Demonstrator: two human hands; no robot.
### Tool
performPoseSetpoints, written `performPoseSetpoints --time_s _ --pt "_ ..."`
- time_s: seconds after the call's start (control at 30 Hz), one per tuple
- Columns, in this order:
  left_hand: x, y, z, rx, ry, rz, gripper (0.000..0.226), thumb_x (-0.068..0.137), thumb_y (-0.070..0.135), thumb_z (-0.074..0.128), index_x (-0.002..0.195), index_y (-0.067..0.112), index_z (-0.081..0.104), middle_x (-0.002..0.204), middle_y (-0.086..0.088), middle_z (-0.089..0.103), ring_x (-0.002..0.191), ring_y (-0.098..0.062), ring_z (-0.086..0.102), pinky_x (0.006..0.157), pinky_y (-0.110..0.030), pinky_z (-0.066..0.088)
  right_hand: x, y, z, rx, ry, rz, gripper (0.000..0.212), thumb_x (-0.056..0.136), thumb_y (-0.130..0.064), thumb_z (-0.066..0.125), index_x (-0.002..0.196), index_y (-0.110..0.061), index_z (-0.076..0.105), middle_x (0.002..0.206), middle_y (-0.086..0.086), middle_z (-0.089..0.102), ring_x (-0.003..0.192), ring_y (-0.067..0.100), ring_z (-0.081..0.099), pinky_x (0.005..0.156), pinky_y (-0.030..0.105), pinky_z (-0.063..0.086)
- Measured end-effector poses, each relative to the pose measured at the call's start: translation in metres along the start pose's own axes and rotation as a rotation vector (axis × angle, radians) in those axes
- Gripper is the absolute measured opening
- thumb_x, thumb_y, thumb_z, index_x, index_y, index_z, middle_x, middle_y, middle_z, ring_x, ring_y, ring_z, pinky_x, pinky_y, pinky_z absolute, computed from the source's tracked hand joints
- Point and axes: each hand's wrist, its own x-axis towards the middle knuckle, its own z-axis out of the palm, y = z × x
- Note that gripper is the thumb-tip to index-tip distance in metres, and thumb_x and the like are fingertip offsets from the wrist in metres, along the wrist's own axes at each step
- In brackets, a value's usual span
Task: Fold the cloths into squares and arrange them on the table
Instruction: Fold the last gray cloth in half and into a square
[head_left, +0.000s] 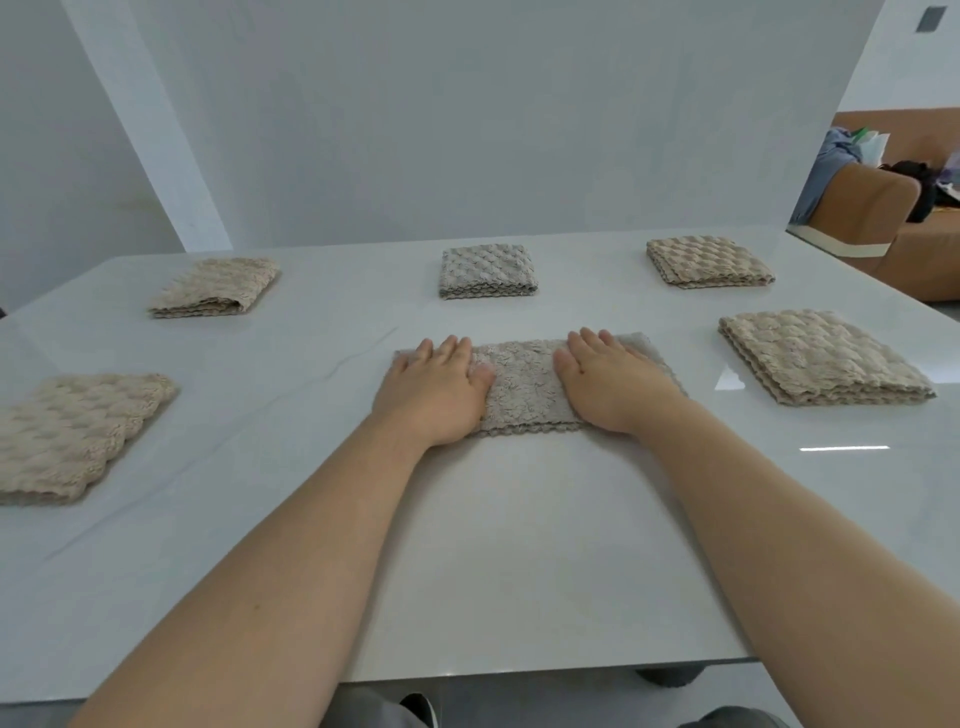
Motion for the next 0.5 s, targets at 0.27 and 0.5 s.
performPoseSetpoints --time_s 0.27,0.5 --pt "-0.008 -0.01 -0.004 0.015 -0.032 -0.187 0.072 0.103 0.06 0.007 0.163 0.021 -0.002 0.171 0.001 -0.007 0.156 -0.027 -0.01 0.124 -0.054 -0.009 -0.004 0.02 -0.009 0.056 0.035 0.175 0.061 0.107 -0.041 0.012 0.157 -0.01 0.026 0.166 0.006 0.022 0.155 0.025 0.013 0.123 0.053 0.01" --pt "-0.018 0.026 -0.022 0.026 0.015 0.215 0.091 0.096 0.074 0.015 0.162 0.015 -0.004 0.169 -0.001 -0.012 0.156 -0.018 -0.009 0.127 -0.045 -0.002 -0.021 0.036 -0.032 -0.018 0.286 0.479 0.064 0.102 -0.052 0.028 0.132 -0.003 0.057 0.142 0.023 0.051 0.137 0.041 0.039 0.106 0.051 0.036"
